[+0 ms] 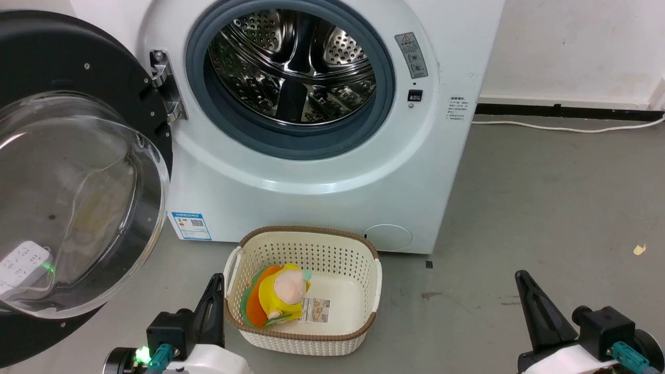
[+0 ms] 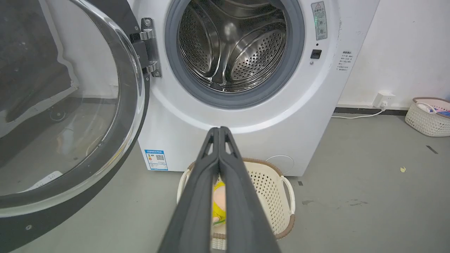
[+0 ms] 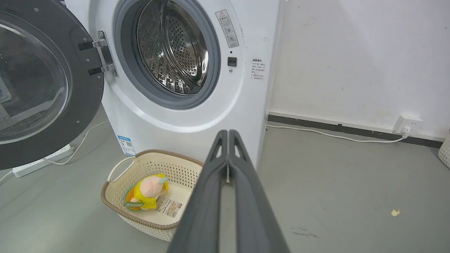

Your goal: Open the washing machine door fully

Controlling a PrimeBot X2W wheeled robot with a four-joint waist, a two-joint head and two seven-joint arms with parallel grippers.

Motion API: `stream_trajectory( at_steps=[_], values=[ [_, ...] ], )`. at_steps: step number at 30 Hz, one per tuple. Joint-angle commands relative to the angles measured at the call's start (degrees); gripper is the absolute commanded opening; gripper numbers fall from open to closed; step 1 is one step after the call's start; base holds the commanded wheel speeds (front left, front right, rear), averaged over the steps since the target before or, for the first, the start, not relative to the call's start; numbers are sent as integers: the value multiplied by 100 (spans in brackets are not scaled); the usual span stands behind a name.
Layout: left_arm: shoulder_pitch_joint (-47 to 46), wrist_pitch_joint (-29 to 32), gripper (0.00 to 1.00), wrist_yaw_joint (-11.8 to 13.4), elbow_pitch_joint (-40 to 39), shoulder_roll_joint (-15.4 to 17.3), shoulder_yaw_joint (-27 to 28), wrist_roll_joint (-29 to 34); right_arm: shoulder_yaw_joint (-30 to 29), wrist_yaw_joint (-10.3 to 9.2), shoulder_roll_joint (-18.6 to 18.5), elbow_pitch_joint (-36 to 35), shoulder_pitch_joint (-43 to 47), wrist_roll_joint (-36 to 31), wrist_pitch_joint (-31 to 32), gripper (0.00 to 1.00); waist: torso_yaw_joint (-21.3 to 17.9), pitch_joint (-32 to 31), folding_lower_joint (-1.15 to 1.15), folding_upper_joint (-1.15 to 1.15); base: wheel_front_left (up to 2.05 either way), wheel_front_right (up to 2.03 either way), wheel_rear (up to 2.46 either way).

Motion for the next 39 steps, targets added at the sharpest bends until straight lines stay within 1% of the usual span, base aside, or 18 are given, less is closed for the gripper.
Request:
stream_trajectory(
  at_steps=[1,39],
  values=[
    [-52,50,0,-35,-49,-13,45,59,11,2,16,-35,-74,-50,31,0,-3,4,0,0,0,0,0],
    [-84,493,0,-184,-332,-106,363,446,77,4,26,-142,-209,-204,478,0,-79,82,0,0,0,0,0]
  ],
)
